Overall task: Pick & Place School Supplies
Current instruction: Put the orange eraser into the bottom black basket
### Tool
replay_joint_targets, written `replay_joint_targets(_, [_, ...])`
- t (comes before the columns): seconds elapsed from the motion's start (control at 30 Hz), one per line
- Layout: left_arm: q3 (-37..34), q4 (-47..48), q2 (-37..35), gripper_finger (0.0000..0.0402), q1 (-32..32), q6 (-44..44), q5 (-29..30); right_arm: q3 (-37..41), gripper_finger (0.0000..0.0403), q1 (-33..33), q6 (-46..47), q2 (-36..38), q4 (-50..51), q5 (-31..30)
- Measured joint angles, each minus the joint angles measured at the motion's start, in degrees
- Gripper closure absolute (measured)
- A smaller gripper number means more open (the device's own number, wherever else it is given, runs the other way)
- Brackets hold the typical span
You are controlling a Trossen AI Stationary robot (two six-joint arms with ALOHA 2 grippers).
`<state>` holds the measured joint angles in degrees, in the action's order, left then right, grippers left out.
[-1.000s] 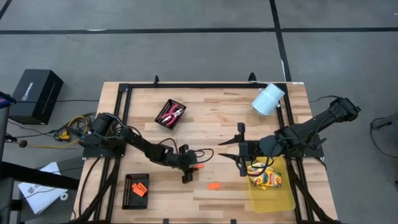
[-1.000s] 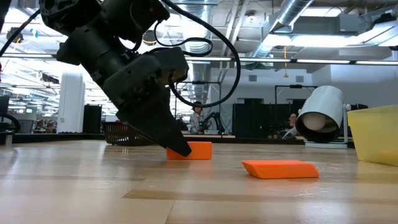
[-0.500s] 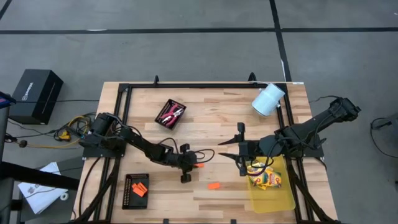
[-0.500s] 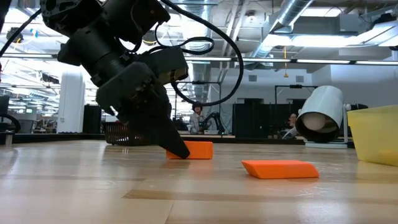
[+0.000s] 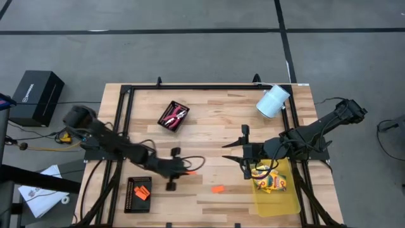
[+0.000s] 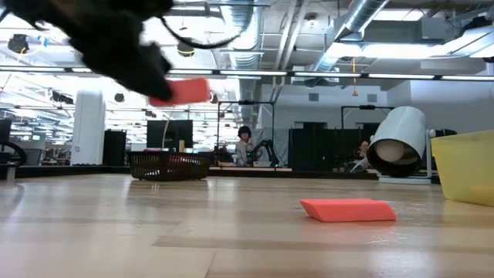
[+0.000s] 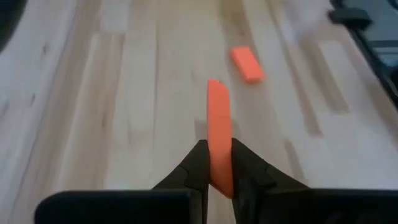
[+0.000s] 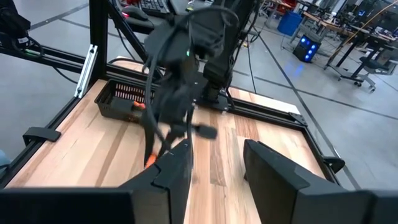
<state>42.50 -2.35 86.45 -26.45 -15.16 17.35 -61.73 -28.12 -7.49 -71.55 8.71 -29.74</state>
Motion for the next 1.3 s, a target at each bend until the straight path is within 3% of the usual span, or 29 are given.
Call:
replay_joint_targets(0.27, [-11.79,5.38,-16.69,0.0375,-9.74,-10.29,-0.39,0.00,0.0264,0.00,-0.15,0.00,-0.90,-0.01])
replay_joint_targets(0.43, [-17.62,7.79,-23.59,0.0375,-17.03,-19.16,-0.66,0.00,0.0266,0.00,-0.02,0.00,-1.14,0.00])
replay_joint_targets(0.67, [-21.26,8.15,-24.91,0.0375,-25.23,-29.82,-0.57,0.00,0.0263,0.00,-0.02,0.00,-1.27,-0.02])
replay_joint_targets(1.07, [-21.26,8.04,-26.78,0.0375,-32.72,-37.58,-0.83,0.00,0.0266,0.11,0.02,0.00,-1.44,-0.02])
replay_joint_targets(1.3, [-21.24,14.88,-28.06,0.0375,-38.24,-47.48,-3.22,0.00,0.0266,0.11,0.02,0.00,-1.45,-0.02])
